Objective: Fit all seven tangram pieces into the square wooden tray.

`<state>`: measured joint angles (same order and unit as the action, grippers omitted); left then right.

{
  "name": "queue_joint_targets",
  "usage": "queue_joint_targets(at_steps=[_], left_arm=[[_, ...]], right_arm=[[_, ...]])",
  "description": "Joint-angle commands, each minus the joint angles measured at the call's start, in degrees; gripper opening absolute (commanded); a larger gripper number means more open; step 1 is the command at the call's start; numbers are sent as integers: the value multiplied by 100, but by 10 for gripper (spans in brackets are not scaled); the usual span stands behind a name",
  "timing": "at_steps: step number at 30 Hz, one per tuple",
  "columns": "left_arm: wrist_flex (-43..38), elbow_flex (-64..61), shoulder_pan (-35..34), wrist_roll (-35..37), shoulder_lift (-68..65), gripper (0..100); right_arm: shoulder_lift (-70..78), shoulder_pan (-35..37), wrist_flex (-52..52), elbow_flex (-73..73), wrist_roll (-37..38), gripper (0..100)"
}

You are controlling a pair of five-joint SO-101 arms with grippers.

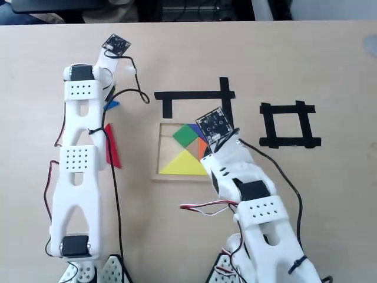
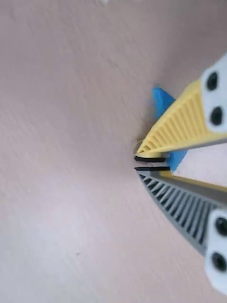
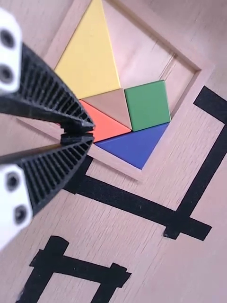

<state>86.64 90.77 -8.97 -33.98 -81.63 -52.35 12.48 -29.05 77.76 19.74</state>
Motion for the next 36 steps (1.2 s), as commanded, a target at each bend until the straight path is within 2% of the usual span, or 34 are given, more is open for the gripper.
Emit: queue_joint_targets(at_steps=[1,6,10,15,19,31,36], left_arm=[[580,92,-136,-79,97,61],[1336,242,-84,-264,123,25],[1310,488,-92,-193,185,32],[1301,479,-84,905,1073,140],[1442,259,-48,1222,1960,191],[1442,-3029,295,1415,3569,191],[1442,-4189,189,1767,5380,191]], right_arm=[[-101,62,123,-40,44,12],[-101,62,123,-40,44,12],[-101,70,123,-40,44,12],[-101,70,123,-40,44,12],[-101,70,123,-40,44,12],[-127,53,97,-40,44,12],[-127,53,97,-40,44,12]])
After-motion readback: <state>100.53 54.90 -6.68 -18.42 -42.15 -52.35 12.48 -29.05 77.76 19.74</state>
